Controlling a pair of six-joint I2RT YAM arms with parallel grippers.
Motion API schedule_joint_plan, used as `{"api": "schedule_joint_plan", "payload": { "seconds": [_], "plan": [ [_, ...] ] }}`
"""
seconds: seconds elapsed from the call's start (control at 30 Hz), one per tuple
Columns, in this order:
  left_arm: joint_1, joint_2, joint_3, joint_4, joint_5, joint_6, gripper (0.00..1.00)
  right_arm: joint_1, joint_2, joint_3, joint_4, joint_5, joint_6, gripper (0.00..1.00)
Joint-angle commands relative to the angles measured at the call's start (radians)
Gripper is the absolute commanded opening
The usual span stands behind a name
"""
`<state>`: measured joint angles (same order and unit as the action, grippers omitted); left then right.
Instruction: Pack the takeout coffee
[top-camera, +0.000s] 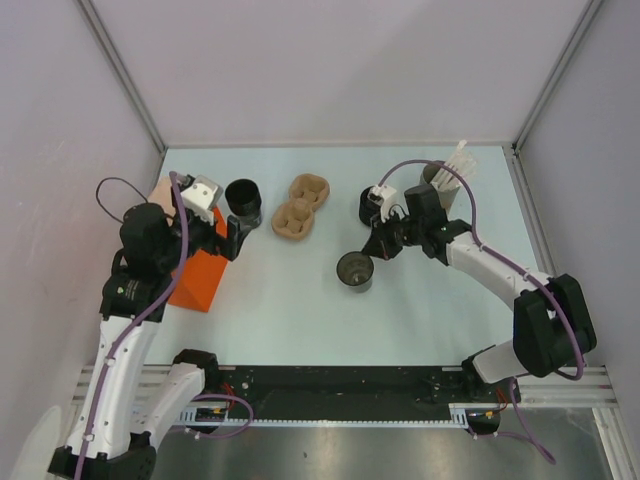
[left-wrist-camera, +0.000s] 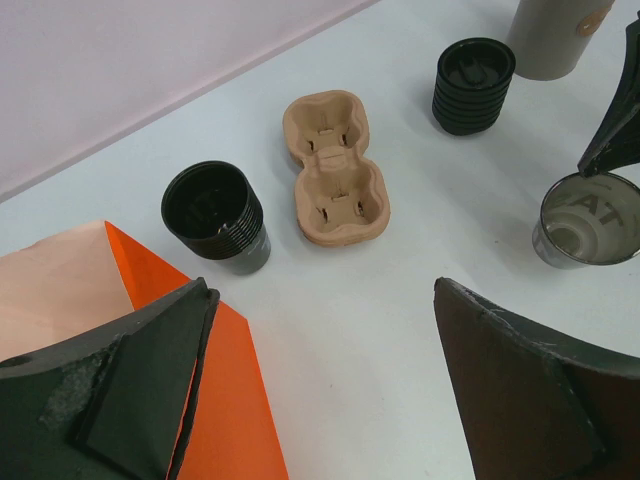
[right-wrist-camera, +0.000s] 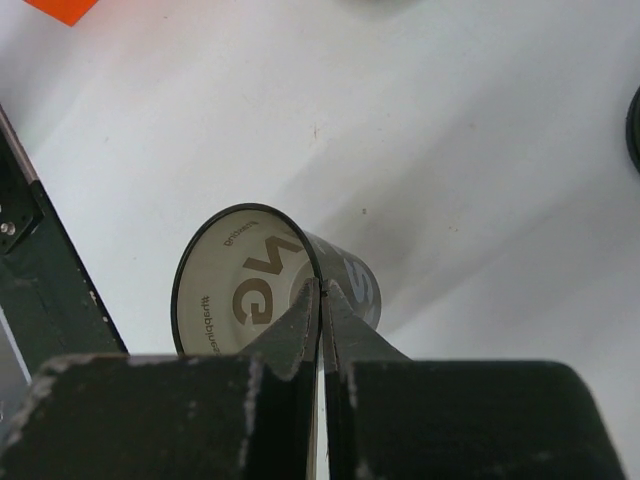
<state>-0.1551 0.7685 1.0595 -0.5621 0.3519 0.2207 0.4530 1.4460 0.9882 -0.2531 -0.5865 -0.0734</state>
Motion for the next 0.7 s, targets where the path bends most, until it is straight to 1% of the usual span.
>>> {"api": "schedule_joint_plan", "payload": {
  "seconds": [0.0,0.2,0.27,0.3,0.67],
  "plan": [
    [-0.004,-0.021,-0.010,0.039,-0.011,0.002,1.00,-0.014,-0.012,-0.039,0.127,-0.093,0.050,0.00],
    [-0.003,-0.028,-0.018,0.034,-0.014,-0.003,1.00,-0.007,-0.001,-0.088,0.245,-0.081,0.118,0.00],
    [-0.003,-0.028,-0.020,0.036,-0.013,-0.001,1.00,0.000,0.008,-0.100,0.244,-0.064,0.127,0.00],
    [-0.003,-0.029,-0.021,0.034,-0.014,-0.001,1.00,0.000,0.011,-0.105,0.289,-0.056,0.132,0.00],
    [-0.003,-0.023,-0.021,0.039,-0.011,-0.003,1.00,0.003,0.086,-0.112,0.310,-0.039,0.124,0.00]
  ]
}}
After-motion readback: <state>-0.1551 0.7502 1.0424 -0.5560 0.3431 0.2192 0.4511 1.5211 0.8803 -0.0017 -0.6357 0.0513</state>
